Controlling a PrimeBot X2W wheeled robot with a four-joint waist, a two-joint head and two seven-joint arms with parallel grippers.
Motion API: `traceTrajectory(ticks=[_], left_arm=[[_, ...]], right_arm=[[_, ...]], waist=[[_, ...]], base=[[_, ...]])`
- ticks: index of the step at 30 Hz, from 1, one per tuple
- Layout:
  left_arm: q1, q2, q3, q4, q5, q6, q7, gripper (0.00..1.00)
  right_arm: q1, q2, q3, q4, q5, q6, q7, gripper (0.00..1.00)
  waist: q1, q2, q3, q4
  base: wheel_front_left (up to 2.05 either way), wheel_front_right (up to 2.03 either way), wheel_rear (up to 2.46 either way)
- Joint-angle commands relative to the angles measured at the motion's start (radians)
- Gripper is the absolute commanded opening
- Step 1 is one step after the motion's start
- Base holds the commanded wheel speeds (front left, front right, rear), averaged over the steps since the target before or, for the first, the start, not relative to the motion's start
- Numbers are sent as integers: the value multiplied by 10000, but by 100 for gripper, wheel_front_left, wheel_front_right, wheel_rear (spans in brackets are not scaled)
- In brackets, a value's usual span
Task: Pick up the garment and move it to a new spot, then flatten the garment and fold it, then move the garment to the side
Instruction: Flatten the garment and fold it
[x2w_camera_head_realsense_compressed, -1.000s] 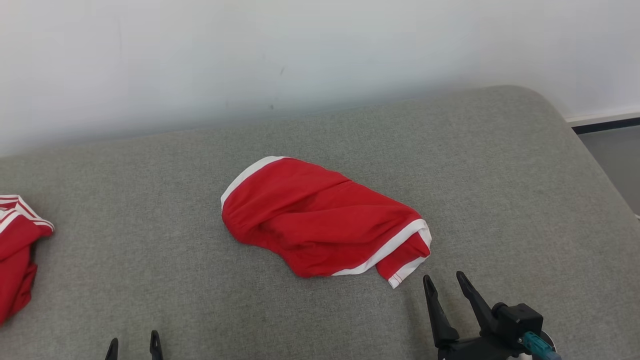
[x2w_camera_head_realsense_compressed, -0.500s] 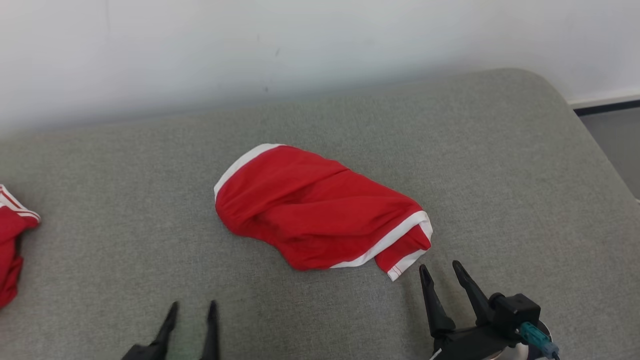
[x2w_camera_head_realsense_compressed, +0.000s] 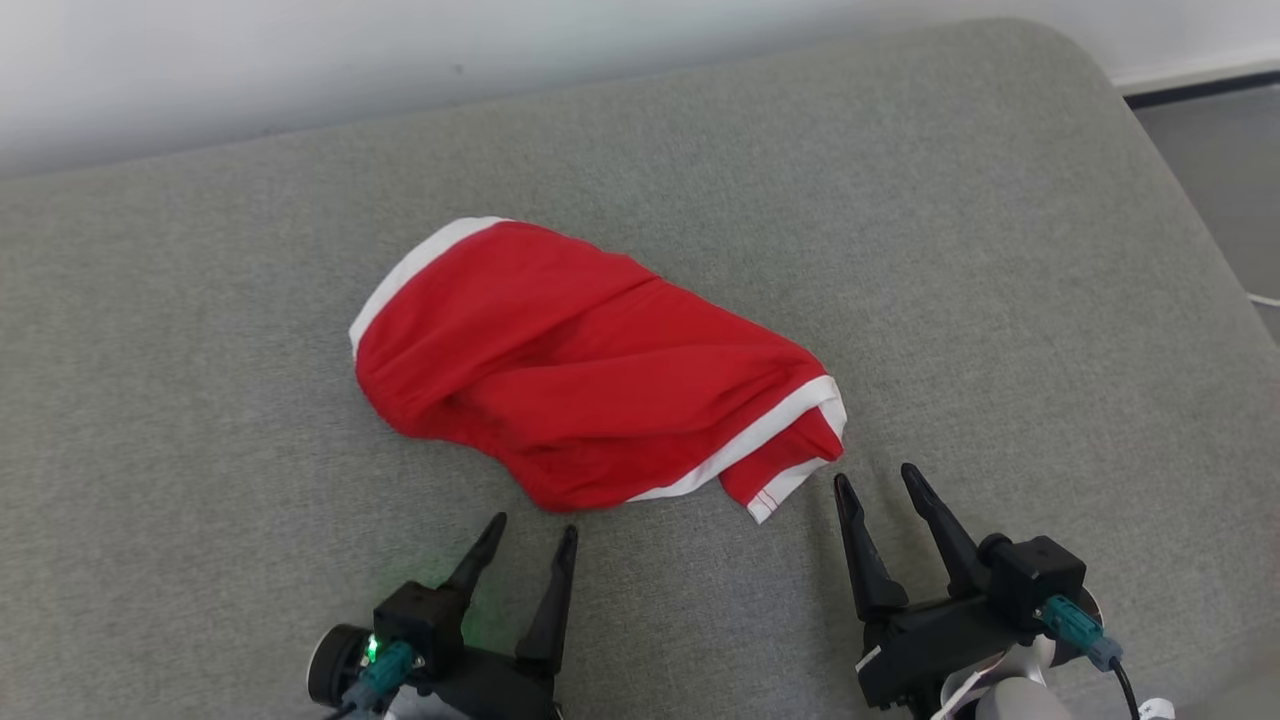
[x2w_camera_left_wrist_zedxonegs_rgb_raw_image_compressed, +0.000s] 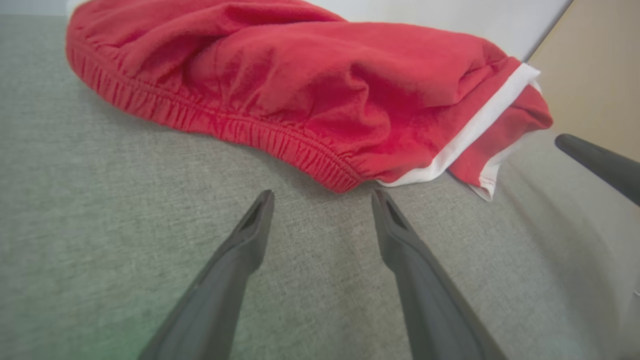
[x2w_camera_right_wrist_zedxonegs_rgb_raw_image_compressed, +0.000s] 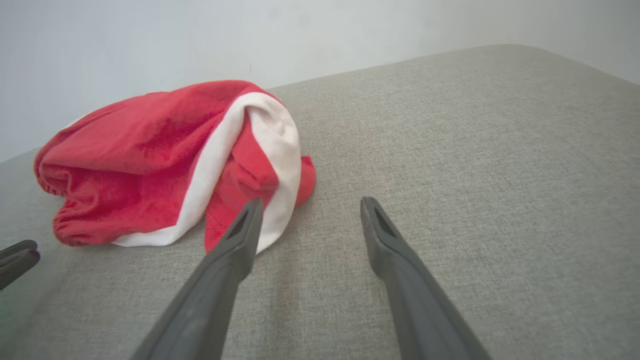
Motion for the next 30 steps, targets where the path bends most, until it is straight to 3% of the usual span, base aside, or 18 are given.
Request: traceTrajectory(ticks=[1,12,14,15,16,18,30], left_arm=[[-229,56,-55,136,-54,24,-34,100],[-533,25,-79,-113,-724,-7,-25,100],[-451,36,-121,-355,-810,-6,-25,84],[-444,33,-166,-465,-782,-3,-26,50],[-439,36,-200,-554,-756,3,-26,41],[-429,43,-243,-662,-784,4,-28,0],[-6,158,-385,-1330,-973,15,-34,0]], right_arm=[[-119,4,40,-38,80,-25,-1,100],[-277,-30,126,-27,147,-25,1,100],[-282,-23,137,1,158,-25,1,100],[-274,-7,151,4,150,-25,1,100],[-266,2,153,8,144,-25,1,100],[-294,13,183,39,169,-25,1,100],[-31,-9,100,269,246,-25,1,100]], waist=[[-2,-1,384,-340],[-2,-1,660,-571],[-2,-1,650,-536],[-2,-1,646,-513],[-2,-1,645,-489],[-2,-1,653,-445],[-2,-1,-51,-3]], base=[[0,0,0],[0,0,0],[0,0,0],[0,0,0],[0,0,0],[0,0,0],[0,0,0]])
